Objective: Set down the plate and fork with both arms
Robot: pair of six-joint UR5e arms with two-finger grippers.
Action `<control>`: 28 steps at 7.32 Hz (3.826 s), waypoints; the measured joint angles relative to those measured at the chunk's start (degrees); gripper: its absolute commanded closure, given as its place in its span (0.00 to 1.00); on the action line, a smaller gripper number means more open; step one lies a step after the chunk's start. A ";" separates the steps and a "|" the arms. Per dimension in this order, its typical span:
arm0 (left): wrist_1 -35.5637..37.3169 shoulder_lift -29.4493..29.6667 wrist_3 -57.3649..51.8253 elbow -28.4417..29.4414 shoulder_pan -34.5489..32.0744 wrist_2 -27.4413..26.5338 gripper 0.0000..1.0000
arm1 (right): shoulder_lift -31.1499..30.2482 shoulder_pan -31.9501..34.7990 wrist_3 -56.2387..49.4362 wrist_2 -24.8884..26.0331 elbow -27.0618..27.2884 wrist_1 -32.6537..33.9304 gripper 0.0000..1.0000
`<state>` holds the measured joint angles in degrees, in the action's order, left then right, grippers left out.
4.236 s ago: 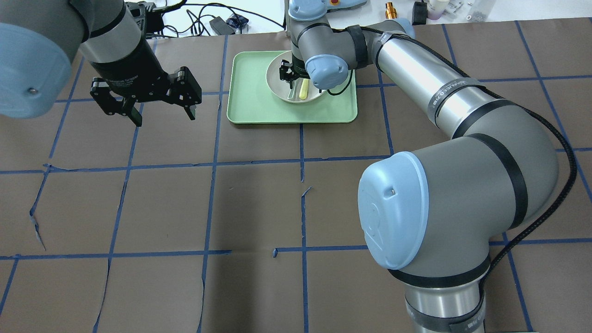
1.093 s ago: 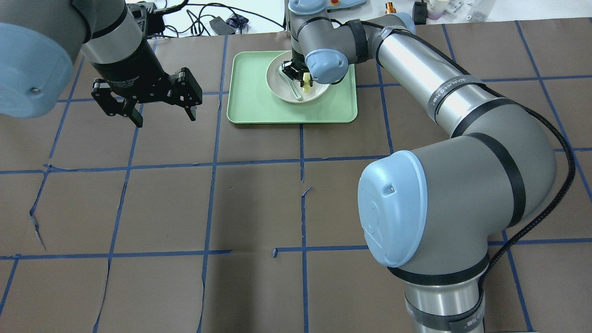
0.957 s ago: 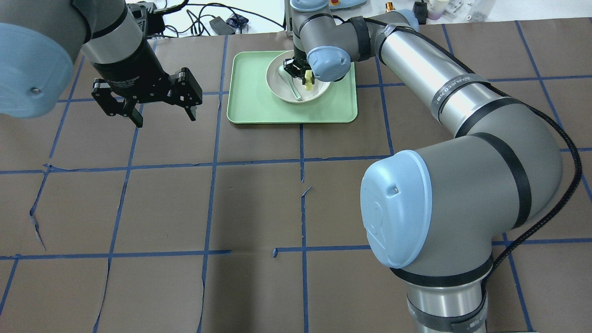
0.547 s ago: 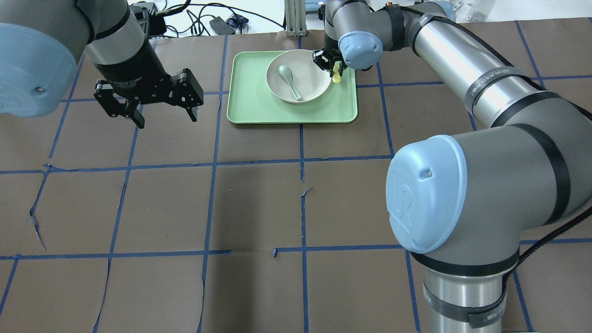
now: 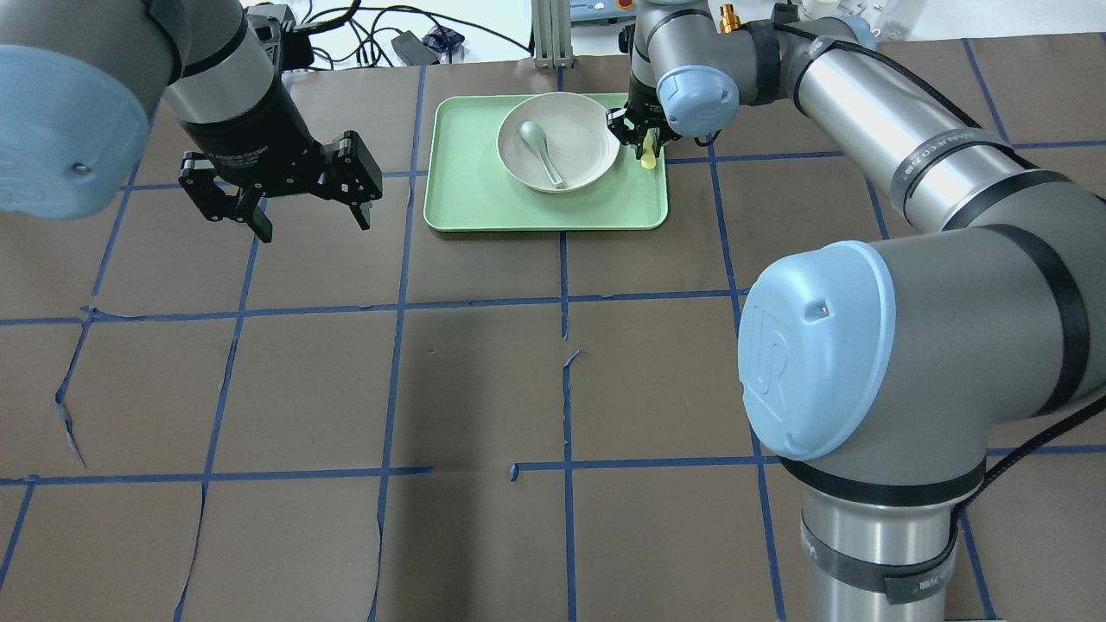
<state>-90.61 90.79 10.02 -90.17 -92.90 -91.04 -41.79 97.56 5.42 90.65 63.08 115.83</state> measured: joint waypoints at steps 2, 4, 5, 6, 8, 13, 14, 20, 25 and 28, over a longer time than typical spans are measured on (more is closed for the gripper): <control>0.00 0.00 0.00 0.00 0.00 -0.01 0.00 | 0.31 0.08 0.63 -0.03 1.34 0.16 1.00; 0.00 0.01 0.00 0.00 0.00 -0.01 0.00 | 0.24 0.24 0.78 -0.11 1.57 0.41 1.00; 0.00 0.03 0.00 0.00 0.00 -0.01 0.00 | 0.25 0.35 0.81 -0.19 1.55 0.64 1.00; -0.01 0.03 0.00 0.00 0.00 -0.01 0.00 | 0.27 0.48 0.82 -0.36 1.54 0.88 0.97; 0.00 -0.03 0.00 0.04 0.00 -0.01 0.00 | 0.35 0.59 0.82 -1.18 1.56 1.11 0.17; 0.00 -0.01 -0.08 0.03 0.00 -0.01 0.00 | -2.23 0.57 -1.82 -1.26 2.32 -0.14 0.00; 0.00 -0.01 -0.09 0.02 0.00 -0.01 0.00 | -5.34 0.51 -3.04 -0.91 4.00 -2.69 0.00; 0.00 -0.20 -0.09 0.06 0.00 -0.01 0.00 | -37.76 -0.08 -4.00 3.37 27.03 -13.98 0.00; -0.09 -0.75 -0.37 0.00 0.00 -0.01 0.00 | -47.57 -0.71 -3.95 2.20 24.29 -28.97 0.00; -0.08 -0.91 -0.34 0.13 0.00 0.07 0.00 | -46.98 -0.24 -3.35 0.04 22.98 -27.78 0.00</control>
<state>-90.69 89.89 9.68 -90.04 -92.90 -90.98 -88.77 97.31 2.07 90.68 86.06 88.05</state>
